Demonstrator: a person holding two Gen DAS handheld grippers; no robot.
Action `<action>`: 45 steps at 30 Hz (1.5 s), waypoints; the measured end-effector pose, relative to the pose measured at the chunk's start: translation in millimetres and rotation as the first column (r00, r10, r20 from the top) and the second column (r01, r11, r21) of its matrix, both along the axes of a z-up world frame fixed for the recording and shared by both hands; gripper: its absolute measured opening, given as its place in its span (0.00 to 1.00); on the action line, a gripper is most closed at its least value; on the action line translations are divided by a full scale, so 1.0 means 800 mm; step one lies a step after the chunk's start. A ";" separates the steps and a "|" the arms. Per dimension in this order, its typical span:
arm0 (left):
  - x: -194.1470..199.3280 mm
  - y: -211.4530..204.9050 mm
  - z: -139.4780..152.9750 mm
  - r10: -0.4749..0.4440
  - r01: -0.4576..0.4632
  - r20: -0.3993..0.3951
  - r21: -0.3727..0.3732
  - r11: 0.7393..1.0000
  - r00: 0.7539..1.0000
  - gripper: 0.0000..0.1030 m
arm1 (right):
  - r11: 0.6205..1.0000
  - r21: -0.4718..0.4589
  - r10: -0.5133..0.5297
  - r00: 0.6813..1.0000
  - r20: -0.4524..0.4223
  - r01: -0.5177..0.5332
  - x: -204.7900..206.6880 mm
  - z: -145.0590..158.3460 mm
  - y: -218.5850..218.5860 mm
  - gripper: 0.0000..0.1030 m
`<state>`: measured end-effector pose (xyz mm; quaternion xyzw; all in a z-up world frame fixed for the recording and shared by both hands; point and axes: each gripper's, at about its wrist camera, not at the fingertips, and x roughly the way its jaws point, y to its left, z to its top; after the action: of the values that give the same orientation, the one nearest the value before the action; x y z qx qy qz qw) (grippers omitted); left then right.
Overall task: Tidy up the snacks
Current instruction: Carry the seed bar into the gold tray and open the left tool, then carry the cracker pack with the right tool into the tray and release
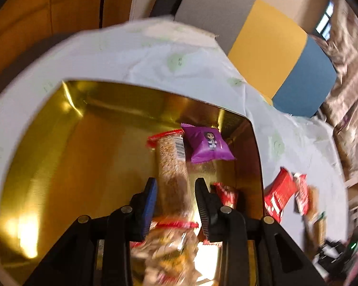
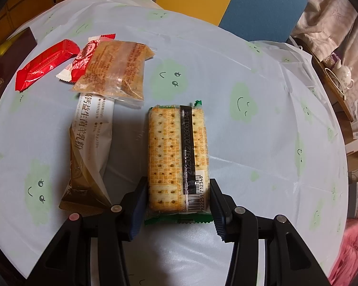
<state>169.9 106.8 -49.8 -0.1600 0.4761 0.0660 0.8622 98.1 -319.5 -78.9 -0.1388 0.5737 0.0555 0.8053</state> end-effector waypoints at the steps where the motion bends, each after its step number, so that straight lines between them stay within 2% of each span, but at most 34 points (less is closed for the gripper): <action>1: -0.010 -0.006 0.007 -0.012 0.012 0.024 0.022 1.000 1.000 0.32 | 1.000 0.000 0.000 1.000 0.000 0.000 0.000 0.000 0.000 0.47; 8: -0.069 -0.030 0.034 -0.083 0.073 0.082 0.114 0.991 0.993 0.32 | 1.000 -0.008 0.001 1.000 0.007 -0.001 0.000 -0.001 0.001 0.47; 13: -0.097 -0.035 0.038 -0.120 0.105 0.096 0.142 0.984 0.988 0.32 | 1.000 -0.009 -0.004 1.000 0.011 0.004 -0.002 0.000 0.002 0.47; 18: -0.127 -0.034 0.040 -0.124 0.111 0.094 0.135 0.985 0.988 0.32 | 1.000 0.004 -0.026 1.000 0.007 0.026 -0.001 -0.001 0.000 0.47; 24: -0.150 -0.022 0.037 -0.123 0.105 0.106 0.163 0.981 0.987 0.32 | 0.989 0.077 -0.120 0.990 -0.072 0.126 0.008 0.002 -0.016 0.46; 29: -0.162 -0.007 0.035 -0.097 0.079 0.115 0.148 0.986 0.989 0.32 | 0.952 0.200 -0.209 0.968 -0.136 0.233 0.000 0.007 -0.031 0.47; 33: -0.165 0.001 0.035 -0.079 0.061 0.121 0.142 0.988 0.990 0.32 | 0.878 0.347 -0.287 0.942 -0.171 0.330 -0.019 0.011 -0.045 0.47; 38: -0.167 0.010 0.034 -0.060 0.043 0.130 0.131 0.990 0.990 0.32 | 0.702 0.570 -0.359 0.904 -0.233 0.426 -0.053 0.008 -0.061 0.47; 42: -0.167 0.013 0.033 -0.054 0.038 0.127 0.127 0.991 0.990 0.32 | 0.580 0.674 -0.399 0.881 -0.254 0.457 -0.085 0.011 -0.057 0.47; 43: -0.168 0.013 0.032 -0.053 0.037 0.126 0.126 0.991 0.991 0.32 | 0.540 0.715 -0.387 0.885 -0.257 0.444 -0.092 0.014 -0.054 0.47; 45: -0.168 0.014 0.032 -0.049 0.033 0.127 0.131 0.991 0.991 0.32 | 0.533 0.739 -0.357 0.901 -0.246 0.413 -0.099 0.022 -0.040 0.47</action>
<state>35.8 118.0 -24.4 -0.0983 0.4171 0.0683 0.9010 18.8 -351.9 -61.4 0.3533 0.5345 0.1226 0.7579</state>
